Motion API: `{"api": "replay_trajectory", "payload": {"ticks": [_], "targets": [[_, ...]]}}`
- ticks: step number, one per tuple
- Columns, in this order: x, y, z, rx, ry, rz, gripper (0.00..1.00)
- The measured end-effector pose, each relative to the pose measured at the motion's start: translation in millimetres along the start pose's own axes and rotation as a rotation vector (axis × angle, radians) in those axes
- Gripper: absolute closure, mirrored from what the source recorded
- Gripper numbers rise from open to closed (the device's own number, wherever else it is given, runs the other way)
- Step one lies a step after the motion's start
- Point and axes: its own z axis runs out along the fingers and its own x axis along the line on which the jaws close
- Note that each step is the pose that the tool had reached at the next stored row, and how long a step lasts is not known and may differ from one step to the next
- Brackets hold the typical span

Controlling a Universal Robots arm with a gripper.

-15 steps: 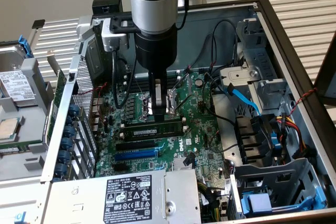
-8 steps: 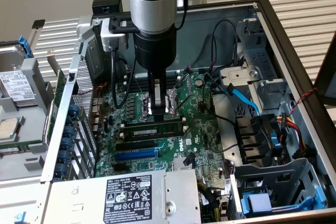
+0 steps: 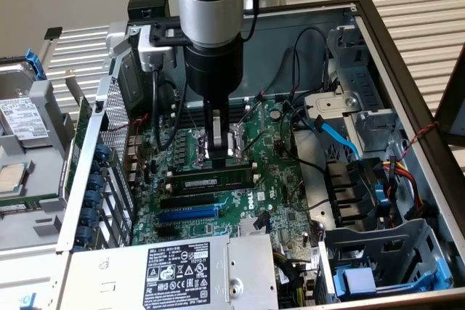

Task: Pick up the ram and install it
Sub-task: 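Press down the ram until it locks into place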

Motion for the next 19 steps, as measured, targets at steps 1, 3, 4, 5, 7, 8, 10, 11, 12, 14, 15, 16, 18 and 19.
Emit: {"api": "replay_trajectory", "payload": {"ticks": [1, 3, 4, 5, 7, 8, 10, 11, 12, 14, 15, 16, 18, 19], "targets": [[0.0, 0.4, 0.0, 0.0000, 0.0001, 0.000, 0.78], [0.0, 1.0, 0.0, 0.0000, 0.0000, 0.000, 0.78], [0.0, 1.2, 0.1, 0.0000, 0.0000, 0.000, 0.78], [0.0, 1.6, 0.1, 0.0000, 0.0000, 0.000, 0.78], [0.2, 3.1, 0.2, 0.0001, -0.0001, 0.000, 0.78], [0.2, 4.2, 0.2, 0.0000, -0.0001, 0.000, 0.78], [0.1, 6.6, 0.3, 0.0000, 0.0000, 0.000, 0.78], [-0.3, 7.3, 0.3, 0.0001, 0.0000, 0.000, 0.78], [-0.9, 7.8, 0.3, 0.0008, 0.0000, 0.000, 0.78], [-2.6, 8.2, 0.4, 0.0021, -0.0001, 0.000, 0.78], [-3.7, 8.3, 0.3, 0.0026, -0.0001, 0.000, 0.78], [-4.6, 8.4, 0.4, 0.0032, -0.0002, 0.000, 0.78], [-5.2, 8.5, 0.3, 0.0038, -0.0001, 0.000, 0.78], [-5.2, 8.5, 0.4, 0.0039, -0.0002, 0.000, 0.78]]}}
